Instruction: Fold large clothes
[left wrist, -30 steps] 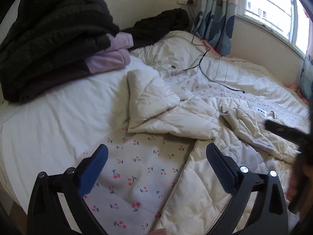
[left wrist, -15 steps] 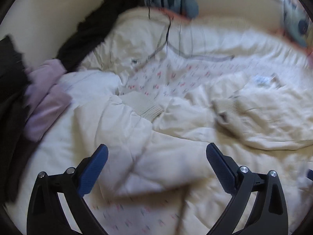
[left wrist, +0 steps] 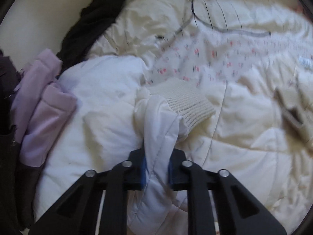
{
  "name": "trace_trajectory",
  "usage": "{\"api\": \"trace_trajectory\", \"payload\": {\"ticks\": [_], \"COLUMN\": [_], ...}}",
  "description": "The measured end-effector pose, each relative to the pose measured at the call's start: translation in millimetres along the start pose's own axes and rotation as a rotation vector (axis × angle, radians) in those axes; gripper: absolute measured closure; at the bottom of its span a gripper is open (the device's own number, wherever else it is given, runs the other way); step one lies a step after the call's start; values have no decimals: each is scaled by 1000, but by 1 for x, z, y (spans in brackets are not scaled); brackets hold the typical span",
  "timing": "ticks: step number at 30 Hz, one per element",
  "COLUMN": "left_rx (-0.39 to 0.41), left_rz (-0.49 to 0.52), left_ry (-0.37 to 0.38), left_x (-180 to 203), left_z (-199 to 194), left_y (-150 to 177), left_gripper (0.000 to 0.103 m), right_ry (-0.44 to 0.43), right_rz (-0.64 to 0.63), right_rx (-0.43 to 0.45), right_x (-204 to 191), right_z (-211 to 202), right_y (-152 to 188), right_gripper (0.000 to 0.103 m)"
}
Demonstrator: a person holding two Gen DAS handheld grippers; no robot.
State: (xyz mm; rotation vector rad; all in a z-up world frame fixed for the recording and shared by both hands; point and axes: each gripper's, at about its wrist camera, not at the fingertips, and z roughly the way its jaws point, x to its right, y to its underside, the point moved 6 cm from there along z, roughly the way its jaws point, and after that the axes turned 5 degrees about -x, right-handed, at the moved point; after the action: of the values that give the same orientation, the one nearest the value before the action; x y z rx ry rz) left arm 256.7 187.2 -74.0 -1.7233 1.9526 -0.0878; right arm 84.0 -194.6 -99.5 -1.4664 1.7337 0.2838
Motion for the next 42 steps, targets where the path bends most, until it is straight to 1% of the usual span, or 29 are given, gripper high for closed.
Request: {"api": "trace_trajectory", "payload": {"ticks": [1, 2, 4, 5, 7, 8, 9, 11, 13, 14, 15, 16, 17, 19, 20, 21, 22, 23, 24, 25, 27, 29, 30, 32, 33, 36, 40, 41, 42], "left_rx": [19, 45, 103, 150, 213, 246, 290, 341, 396, 428, 454, 470, 497, 517, 518, 513, 497, 473, 421, 375, 266, 146, 126, 132, 141, 154, 182, 195, 215], "left_rz": [-31, -75, -133, -153, -158, -151, -135, -108, -65, -34, -11, 9, 47, 106, 136, 182, 211, 223, 238, 260, 295, 333, 345, 373, 397, 449, 539, 545, 547], "left_ry": [35, 96, 205, 272, 347, 390, 450, 523, 611, 661, 707, 744, 798, 875, 916, 961, 990, 1012, 1045, 1064, 1062, 1040, 1028, 1000, 982, 938, 858, 846, 825], "left_x": [-4, -8, -10, -8, -1, 6, 18, 39, 69, 92, 112, 127, 155, 196, 219, 253, 277, 294, 320, 346, 390, 421, 427, 432, 433, 422, 394, 380, 363], "left_z": [-7, -18, -43, -63, -94, -111, -136, -167, -204, -226, -243, -254, -272, -289, -294, -294, -288, -281, -266, -249, -210, -171, -163, -158, -160, -168, -183, -186, -190], "left_y": [-3, -7, -13, -19, -29, -35, -42, -52, -62, -66, -67, -68, -67, -62, -57, -50, -45, -41, -32, -24, -6, 14, 23, 36, 41, 48, 58, 64, 69], "left_gripper": [88, 88, 89, 89, 89, 89, 89, 89, 89, 89, 89, 89, 89, 89, 89, 89, 89, 89, 89, 89, 89, 84, 79, 69, 58, 31, 30, 29, 26], "right_ry": [45, 81, 117, 118, 112, 102, 73, 27, -10, -19, -39, -57, -87, -133, -161, -199, -236, -267, -317, -354, -413, -448, -464, -473, -457, -401, -388, -382, -380], "right_rz": [-24, -46, -80, -86, -91, -91, -84, -60, -30, -17, 10, 29, 62, 129, 165, 218, 273, 308, 357, 398, 479, 545, 584, 620, 627, 619, 593, 581, 562], "right_rx": [-11, -30, -82, -98, -112, -107, -94, -63, -7, 15, 60, 90, 134, 208, 243, 279, 308, 327, 354, 370, 370, 350, 331, 313, 309, 314, 349, 359, 368], "right_x": [-1, -2, -4, -4, -5, -6, -8, -9, -6, -5, 0, 3, 10, 27, 38, 52, 67, 76, 90, 101, 121, 138, 146, 154, 157, 162, 169, 172, 177], "right_z": [2, 6, 18, 22, 26, 24, 21, 11, -5, -13, -27, -37, -51, -75, -86, -97, -105, -110, -117, -121, -118, -111, -103, -94, -91, -89, -92, -90, -90], "right_y": [1, 4, 11, 13, 17, 17, 16, 11, 2, -3, -11, -17, -25, -38, -45, -52, -57, -61, -65, -67, -70, -69, -67, -66, -66, -67, -71, -73, -74], "right_gripper": [15, 15, 15, 15, 15, 15, 15, 15, 15, 15, 15, 15, 15, 14, 12, 12, 12, 12, 12, 11, 11, 11, 11, 11, 11, 11, 12, 19, 31]}}
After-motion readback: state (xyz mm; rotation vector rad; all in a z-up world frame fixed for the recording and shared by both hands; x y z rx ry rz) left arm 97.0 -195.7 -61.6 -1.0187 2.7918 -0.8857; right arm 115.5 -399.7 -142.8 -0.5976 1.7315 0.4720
